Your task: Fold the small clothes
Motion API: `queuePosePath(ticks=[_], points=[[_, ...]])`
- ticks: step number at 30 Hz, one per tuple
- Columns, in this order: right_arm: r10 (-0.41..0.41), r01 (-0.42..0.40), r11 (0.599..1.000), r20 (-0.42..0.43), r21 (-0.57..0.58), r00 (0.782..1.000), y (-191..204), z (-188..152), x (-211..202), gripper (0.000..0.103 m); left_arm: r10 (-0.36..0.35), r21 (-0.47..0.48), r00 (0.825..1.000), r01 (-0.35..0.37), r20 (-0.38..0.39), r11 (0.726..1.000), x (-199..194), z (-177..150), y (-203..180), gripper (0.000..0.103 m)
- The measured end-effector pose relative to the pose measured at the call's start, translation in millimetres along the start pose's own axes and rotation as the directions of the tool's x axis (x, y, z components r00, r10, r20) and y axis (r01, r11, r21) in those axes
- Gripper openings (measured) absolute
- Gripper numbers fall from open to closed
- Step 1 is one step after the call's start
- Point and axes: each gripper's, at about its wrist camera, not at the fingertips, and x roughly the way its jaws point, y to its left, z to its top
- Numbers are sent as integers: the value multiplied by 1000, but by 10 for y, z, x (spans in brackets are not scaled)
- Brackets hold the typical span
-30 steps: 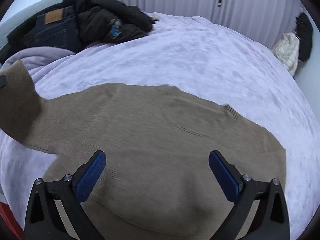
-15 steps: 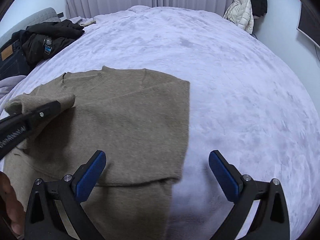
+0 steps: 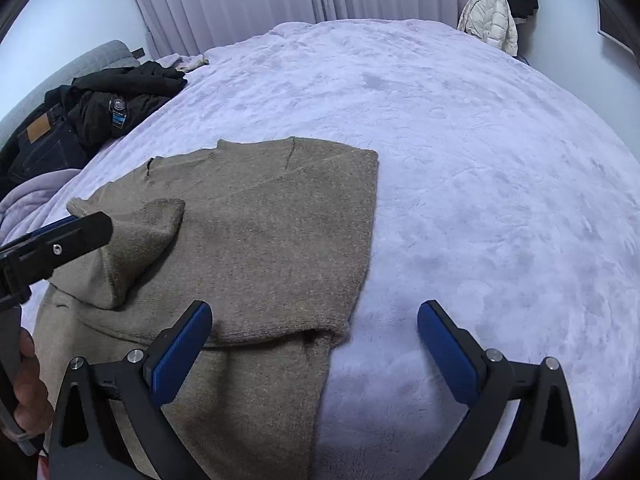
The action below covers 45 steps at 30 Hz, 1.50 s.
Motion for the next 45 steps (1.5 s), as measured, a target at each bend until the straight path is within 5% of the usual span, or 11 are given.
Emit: queuePosePath(ticks=[3,5,8,17,18,19,20,23,29,40,45], points=[[33,-33,999,24,-25,999,139,21,-71,103,78,-141,996,-71,48,987,-76,-3,566,103],[48,-46,997,26,-54,999,313,46,-79,103,147,-240,989,-139,14,961,10,-40,935,103],[52,-49,986,12,-161,999,771,57,-25,103,98,-357,994,-110,-53,928,211,-162,1338,103],[-119,120,901,27,-417,993,1852,177,471,100,154,-247,988,-154,-22,957,430,-412,1269,103],[-126,118,902,8,-415,992,1860,215,565,86,140,-260,990,-138,-14,956,419,-422,1299,103],[-122,102,908,-25,-407,992,1851,239,658,47,130,-268,991,-127,-7,955,404,-421,1320,103],[-116,81,919,-71,-386,991,1800,269,752,30,124,-272,992,-120,-1,955,390,-426,1331,103],[-20,8,987,-77,-158,997,1348,350,656,17,133,-265,991,-127,7,956,389,-440,1315,103],[109,-100,989,-76,112,991,656,247,563,19,228,-207,974,-225,-7,952,496,-423,1169,103],[206,-180,943,-66,280,976,511,310,569,45,191,-225,982,-186,3,956,438,-445,1230,103],[243,-223,889,2,400,970,339,315,549,45,176,-235,984,-169,9,957,435,-449,1239,103]])
